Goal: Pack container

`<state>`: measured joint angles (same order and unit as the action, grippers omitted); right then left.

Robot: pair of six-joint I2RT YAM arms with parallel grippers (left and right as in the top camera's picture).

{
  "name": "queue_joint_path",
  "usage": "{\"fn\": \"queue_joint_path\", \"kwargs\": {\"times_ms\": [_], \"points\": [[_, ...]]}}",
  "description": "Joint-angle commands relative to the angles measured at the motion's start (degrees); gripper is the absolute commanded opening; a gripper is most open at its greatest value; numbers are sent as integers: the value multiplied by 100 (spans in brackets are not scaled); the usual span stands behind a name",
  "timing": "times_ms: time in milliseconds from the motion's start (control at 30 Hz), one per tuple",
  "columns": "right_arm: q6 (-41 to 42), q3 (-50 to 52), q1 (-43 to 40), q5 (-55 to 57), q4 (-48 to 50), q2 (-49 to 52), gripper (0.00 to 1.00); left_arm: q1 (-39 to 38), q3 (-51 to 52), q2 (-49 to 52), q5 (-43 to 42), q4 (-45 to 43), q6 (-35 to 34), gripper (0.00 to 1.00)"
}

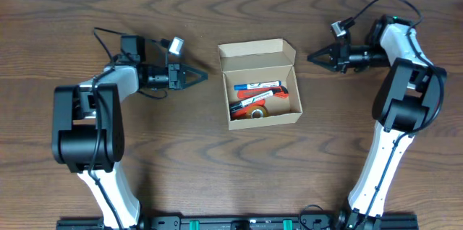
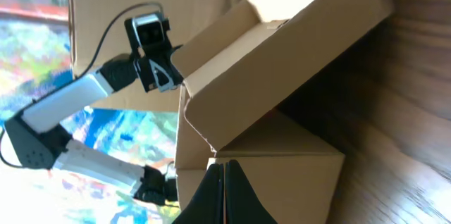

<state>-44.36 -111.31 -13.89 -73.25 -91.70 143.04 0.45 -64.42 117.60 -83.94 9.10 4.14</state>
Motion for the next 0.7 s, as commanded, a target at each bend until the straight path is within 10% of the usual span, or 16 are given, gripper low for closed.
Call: {"fn": "queue_joint_path", "kwargs": {"times_ms": [0,667], "points": [[-715,280,166,-210,9,55,1,-76,22,125,-339,-59,-4,6],[-385,1401,227,-643,994,55,1,-92,20,859,-313,-669,-1019,6]]}}
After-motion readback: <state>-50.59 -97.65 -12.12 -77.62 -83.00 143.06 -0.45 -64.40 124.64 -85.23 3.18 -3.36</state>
